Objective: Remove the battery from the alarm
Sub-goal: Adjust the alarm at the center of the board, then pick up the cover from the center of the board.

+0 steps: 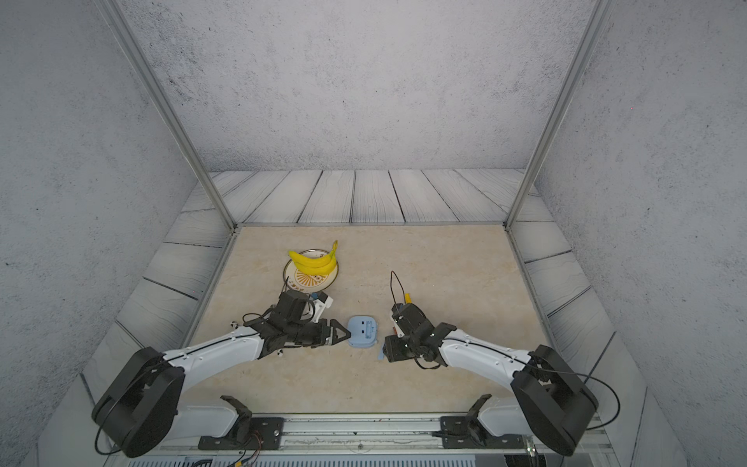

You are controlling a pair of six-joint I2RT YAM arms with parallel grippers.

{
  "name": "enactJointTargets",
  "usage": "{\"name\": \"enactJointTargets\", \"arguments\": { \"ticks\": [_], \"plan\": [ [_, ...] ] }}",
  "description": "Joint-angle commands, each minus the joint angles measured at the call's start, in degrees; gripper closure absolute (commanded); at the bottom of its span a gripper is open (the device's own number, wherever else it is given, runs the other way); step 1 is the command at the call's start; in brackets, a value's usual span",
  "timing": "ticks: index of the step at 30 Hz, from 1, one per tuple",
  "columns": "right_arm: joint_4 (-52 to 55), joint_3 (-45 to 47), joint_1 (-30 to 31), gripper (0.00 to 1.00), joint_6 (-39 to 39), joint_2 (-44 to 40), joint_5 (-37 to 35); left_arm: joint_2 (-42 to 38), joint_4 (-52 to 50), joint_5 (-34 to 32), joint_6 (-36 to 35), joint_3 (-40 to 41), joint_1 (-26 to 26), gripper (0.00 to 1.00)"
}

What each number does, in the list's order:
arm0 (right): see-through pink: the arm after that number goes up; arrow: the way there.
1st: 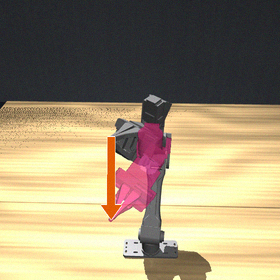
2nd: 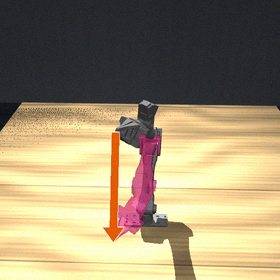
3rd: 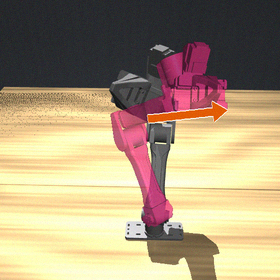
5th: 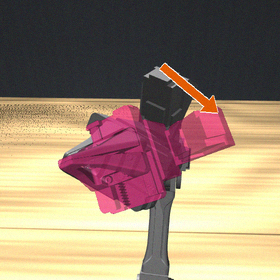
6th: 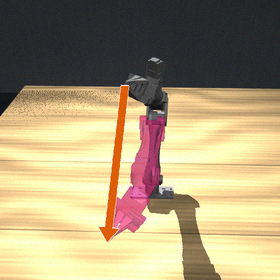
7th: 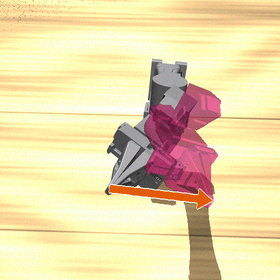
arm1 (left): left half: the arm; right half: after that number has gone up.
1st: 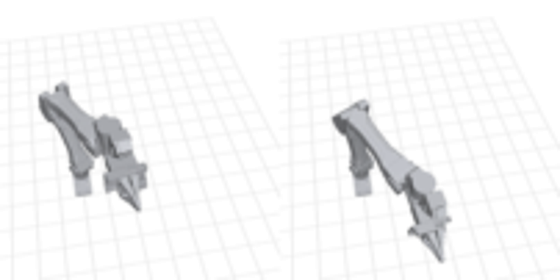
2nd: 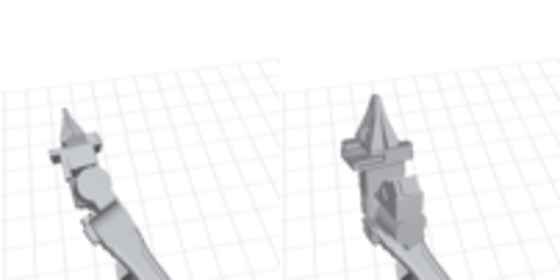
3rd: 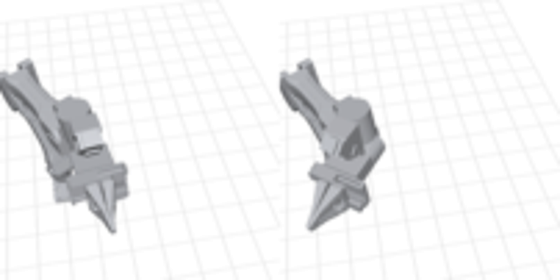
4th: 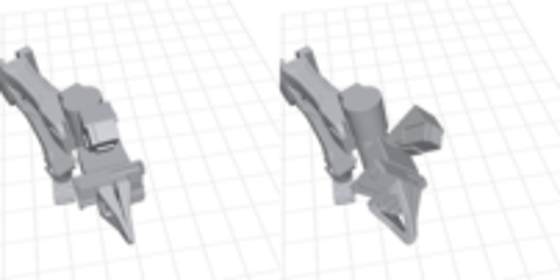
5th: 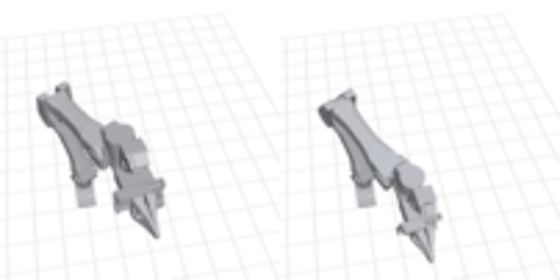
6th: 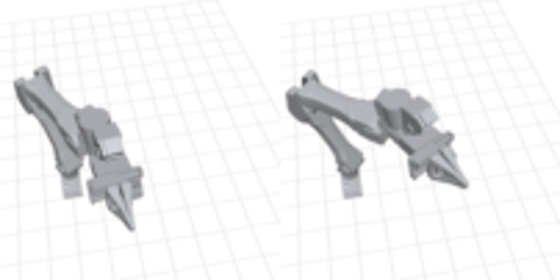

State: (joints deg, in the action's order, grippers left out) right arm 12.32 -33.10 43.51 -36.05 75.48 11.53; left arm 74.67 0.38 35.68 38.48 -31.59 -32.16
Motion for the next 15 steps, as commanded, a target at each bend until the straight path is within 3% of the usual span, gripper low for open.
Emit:
{"name": "enactJointTargets", "arguments": {
  "ticks": [1,7,15],
  "plan": [
    [-9.9,2.9,-1.5,0.54,-6.8,1.8,6.1,-2.2,-1.5,-2.6,1.2,1.7,-0.1,0.27],
    [-17.1,4.2,-2.9,0.6,-10.5,6.5,7.8,-3.6,-3.1,-3.6,1.1,3.0,-0.1,0.27],
    [-15.6,3.5,-3.8,0.67,-10.9,8.4,6.8,-3.0,-3.3,-3.8,0.8,2.6,-0.1,0.27]
  ]
}}
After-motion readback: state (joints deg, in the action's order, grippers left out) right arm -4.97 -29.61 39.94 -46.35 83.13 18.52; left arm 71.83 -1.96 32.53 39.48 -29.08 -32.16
